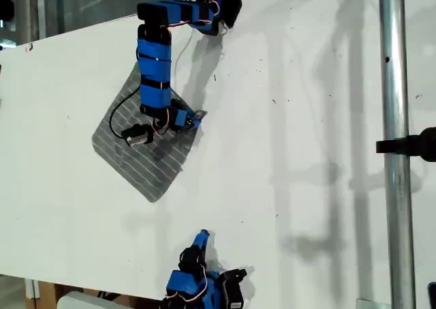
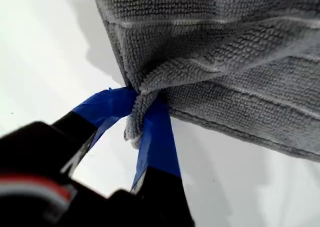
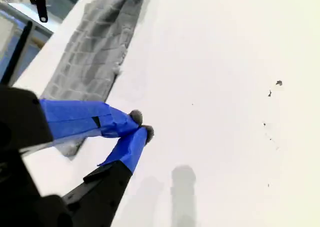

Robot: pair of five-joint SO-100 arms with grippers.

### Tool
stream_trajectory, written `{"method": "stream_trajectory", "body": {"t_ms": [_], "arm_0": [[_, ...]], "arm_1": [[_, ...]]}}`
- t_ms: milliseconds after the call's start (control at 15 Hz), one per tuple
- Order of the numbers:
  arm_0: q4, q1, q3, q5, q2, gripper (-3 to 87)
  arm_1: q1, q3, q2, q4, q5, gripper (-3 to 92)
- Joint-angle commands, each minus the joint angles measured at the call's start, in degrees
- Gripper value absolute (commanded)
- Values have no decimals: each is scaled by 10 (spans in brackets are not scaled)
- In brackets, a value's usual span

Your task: Grasp corners of a towel and fold twice.

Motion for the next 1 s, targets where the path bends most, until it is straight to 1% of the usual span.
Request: {"method": "stream_trajectory", "body": {"t_ms": [0,133,267,400,467,667,933], "arm_0": [[-13,-47,-210,73,-243,-13],[3,-105,-338,158,-396,-13],[-18,-142,-430,258,-545,-13],[-13,-178,-548,366,-715,-13],[-4,-200,-611,393,-790,-13],[23,-244,-770,433,-925,-13],[26,-279,-860,463,-1012,-13]], "arm_1": [[-6,-11,11,-7,3,-2],[-10,-13,18,-7,3,-2],[-14,-13,25,-9,4,-2],[-19,-14,33,-11,5,-2],[-25,-18,37,-10,7,-2],[-63,-20,49,-4,18,-2],[-123,-18,45,-2,56,-2]]}}
